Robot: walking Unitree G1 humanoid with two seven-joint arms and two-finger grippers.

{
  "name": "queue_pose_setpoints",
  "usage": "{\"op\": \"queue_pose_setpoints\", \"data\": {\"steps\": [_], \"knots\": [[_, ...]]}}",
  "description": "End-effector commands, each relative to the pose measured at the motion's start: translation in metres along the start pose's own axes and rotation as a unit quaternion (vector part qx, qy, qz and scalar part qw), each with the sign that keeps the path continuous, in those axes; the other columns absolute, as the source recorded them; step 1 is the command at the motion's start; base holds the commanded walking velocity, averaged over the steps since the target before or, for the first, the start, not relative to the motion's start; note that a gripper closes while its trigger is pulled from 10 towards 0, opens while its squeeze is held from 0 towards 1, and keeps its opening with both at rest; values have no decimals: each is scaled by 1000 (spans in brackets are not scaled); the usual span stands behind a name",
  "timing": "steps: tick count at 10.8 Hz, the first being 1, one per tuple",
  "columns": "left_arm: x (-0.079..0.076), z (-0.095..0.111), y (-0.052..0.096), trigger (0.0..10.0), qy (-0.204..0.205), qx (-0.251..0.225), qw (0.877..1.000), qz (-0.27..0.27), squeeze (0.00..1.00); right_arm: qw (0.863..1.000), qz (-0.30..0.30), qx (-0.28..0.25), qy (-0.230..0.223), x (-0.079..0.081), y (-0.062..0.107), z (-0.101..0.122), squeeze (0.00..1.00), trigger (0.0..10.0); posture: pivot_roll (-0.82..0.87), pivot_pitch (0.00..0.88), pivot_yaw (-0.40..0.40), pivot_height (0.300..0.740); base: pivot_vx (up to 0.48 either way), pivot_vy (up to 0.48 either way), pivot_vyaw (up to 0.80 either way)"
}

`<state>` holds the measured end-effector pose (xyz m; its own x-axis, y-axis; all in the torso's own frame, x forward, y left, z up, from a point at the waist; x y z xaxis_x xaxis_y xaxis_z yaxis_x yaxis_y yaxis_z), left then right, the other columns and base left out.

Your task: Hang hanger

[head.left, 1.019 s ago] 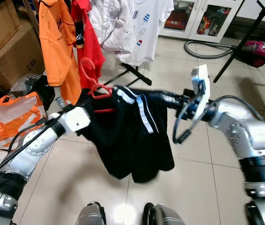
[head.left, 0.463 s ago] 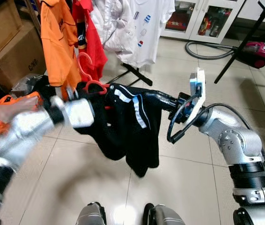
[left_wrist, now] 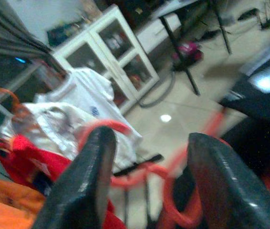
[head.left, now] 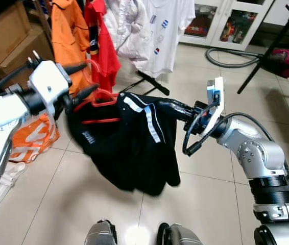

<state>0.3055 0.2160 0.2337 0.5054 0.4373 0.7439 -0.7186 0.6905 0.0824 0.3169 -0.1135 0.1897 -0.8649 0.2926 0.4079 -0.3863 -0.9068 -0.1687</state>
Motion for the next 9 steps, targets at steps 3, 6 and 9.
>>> {"op": "queue_pose_setpoints", "data": {"steps": [3,6,9], "knots": [[-5,8,1,10000,74,-24,997,-10,1000,999,11,-33,16,3,-2,17,0,0,48,146,-7,740,0,0,0],[35,-5,32,10000,156,-22,985,71,0,999,20,-38,16,4,-1,24,0,0,53,147,-8,740,0,0,0],[43,-15,50,10000,250,-64,963,75,0,998,52,-33,21,13,0,33,0,0,50,145,-9,740,0,0,0]]}}
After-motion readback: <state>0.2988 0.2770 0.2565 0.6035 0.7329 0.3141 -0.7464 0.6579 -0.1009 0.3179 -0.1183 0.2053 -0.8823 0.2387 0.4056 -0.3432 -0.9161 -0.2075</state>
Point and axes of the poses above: a point about 5 cm out from each wrist's last joint towards the gripper, its own y axis pointing back from the gripper into the wrist, its own z axis along the axis of the wrist's last joint, x = y × z, the point moved 1 cm from there along -y, pointing out of the wrist towards the gripper, and after that the axes turned 8 degrees about -y, right-handed, at the moved point
